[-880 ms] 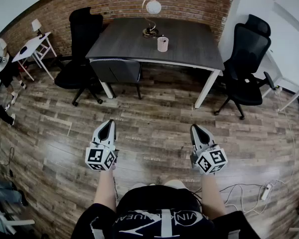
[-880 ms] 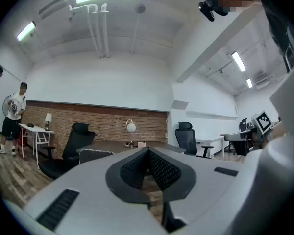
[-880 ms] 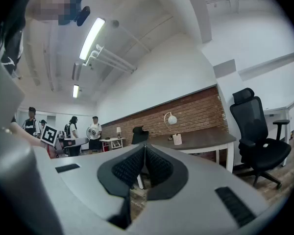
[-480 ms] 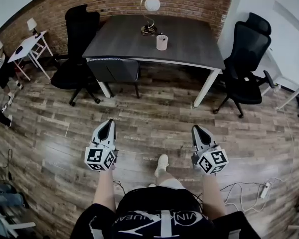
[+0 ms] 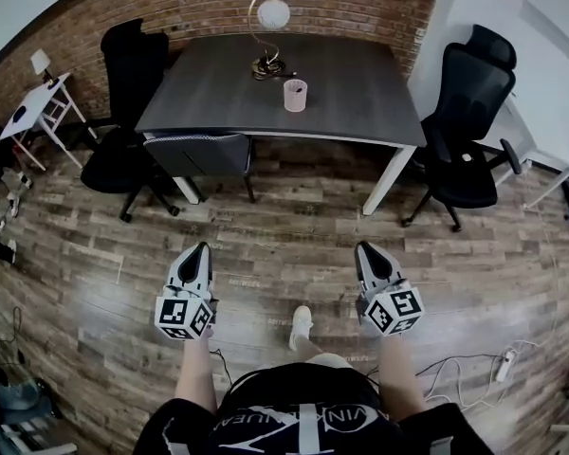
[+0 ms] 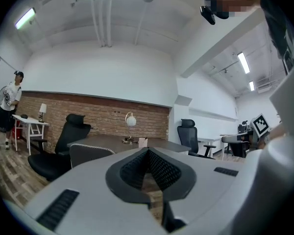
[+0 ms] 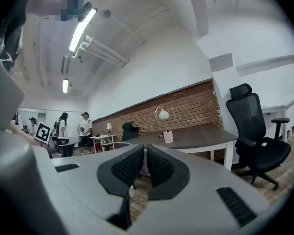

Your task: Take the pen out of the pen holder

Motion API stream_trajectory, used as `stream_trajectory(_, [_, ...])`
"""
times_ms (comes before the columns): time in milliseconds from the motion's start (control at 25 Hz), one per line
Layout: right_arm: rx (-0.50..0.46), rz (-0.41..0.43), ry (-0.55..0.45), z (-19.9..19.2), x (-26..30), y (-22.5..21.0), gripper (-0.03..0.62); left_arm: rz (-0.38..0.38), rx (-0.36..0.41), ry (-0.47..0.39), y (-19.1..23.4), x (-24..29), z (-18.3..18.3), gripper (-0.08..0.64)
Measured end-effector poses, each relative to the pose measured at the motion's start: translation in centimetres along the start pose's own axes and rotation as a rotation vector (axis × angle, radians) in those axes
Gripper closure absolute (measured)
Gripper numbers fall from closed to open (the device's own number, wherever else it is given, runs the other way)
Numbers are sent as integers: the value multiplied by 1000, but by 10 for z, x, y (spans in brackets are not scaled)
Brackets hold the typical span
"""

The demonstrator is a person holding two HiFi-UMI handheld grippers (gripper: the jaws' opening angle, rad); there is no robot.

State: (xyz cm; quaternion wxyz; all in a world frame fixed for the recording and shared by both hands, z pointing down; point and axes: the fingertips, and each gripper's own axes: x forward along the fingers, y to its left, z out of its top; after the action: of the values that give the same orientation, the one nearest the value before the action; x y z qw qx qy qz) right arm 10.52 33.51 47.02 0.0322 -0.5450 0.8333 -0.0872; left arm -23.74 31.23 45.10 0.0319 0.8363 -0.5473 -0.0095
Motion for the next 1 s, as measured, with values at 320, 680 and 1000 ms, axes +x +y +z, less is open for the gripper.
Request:
stream_trajectory(320, [17, 1, 38, 8, 62, -45, 558, 13, -15, 25, 16, 71, 2, 545])
stream_trajectory(680, [55, 21, 55, 12, 131, -87, 452, 45, -19, 23, 38, 137, 6, 545])
stream_trajectory(1000, [70, 28, 45, 18, 169, -118, 436, 56, -25, 17, 44, 182, 4, 545])
